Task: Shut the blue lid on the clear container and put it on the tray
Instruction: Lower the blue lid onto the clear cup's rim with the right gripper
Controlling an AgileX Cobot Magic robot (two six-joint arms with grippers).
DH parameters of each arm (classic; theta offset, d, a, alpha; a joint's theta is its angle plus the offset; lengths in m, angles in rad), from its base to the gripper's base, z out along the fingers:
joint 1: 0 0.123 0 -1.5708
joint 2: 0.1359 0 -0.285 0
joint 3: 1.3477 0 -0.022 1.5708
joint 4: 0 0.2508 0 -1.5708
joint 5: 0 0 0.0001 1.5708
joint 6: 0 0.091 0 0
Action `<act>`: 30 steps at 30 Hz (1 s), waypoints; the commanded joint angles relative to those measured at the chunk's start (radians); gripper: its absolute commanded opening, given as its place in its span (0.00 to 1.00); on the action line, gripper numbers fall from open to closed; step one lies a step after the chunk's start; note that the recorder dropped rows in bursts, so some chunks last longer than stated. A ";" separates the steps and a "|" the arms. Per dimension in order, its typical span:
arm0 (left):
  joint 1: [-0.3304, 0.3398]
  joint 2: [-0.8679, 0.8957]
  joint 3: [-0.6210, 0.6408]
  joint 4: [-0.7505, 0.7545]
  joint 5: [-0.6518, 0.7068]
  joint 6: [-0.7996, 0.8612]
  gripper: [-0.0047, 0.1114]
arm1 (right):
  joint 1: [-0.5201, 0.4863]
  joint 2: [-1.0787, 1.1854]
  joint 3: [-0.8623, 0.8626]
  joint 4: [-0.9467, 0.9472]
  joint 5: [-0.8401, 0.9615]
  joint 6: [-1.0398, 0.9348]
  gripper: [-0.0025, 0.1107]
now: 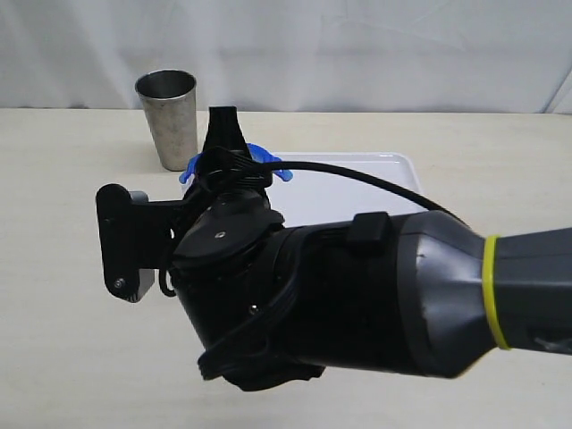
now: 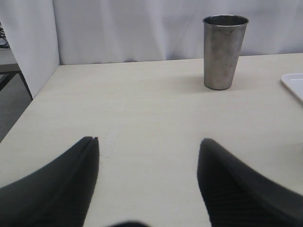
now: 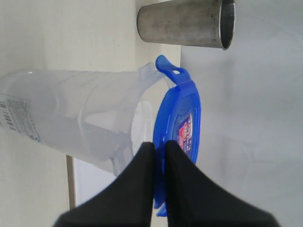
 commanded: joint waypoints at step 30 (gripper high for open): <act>0.001 -0.003 0.003 0.001 -0.010 0.000 0.54 | 0.001 -0.006 0.005 0.065 0.006 -0.009 0.06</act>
